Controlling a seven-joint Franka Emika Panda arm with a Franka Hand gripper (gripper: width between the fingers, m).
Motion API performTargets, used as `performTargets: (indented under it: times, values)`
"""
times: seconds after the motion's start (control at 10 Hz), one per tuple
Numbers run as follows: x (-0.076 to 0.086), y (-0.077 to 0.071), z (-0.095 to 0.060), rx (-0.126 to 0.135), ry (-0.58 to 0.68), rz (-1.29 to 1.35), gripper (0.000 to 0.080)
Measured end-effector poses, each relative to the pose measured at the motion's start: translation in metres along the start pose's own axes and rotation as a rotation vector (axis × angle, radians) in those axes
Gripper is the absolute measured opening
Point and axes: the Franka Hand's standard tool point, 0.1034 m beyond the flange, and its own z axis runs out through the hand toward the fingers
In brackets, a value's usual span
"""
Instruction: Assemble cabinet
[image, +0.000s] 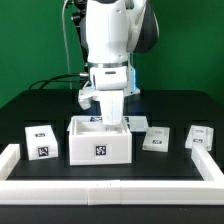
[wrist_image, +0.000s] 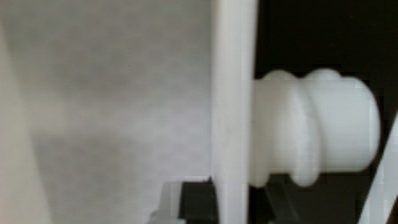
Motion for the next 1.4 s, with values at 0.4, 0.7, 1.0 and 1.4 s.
performTargets:
  times: [0.4, 0.7, 1.0, 1.4]
  values:
    - [0.004, 0.028, 0.0, -0.009, 0.001, -0.004, 0.0034]
    - [0.025, 0.056, 0.0, -0.03, 0.012, 0.062, 0.0034]
    - [0.06, 0.09, 0.001, -0.043, 0.027, 0.136, 0.0034]
    - [0.067, 0.091, 0.001, -0.043, 0.027, 0.147, 0.0034]
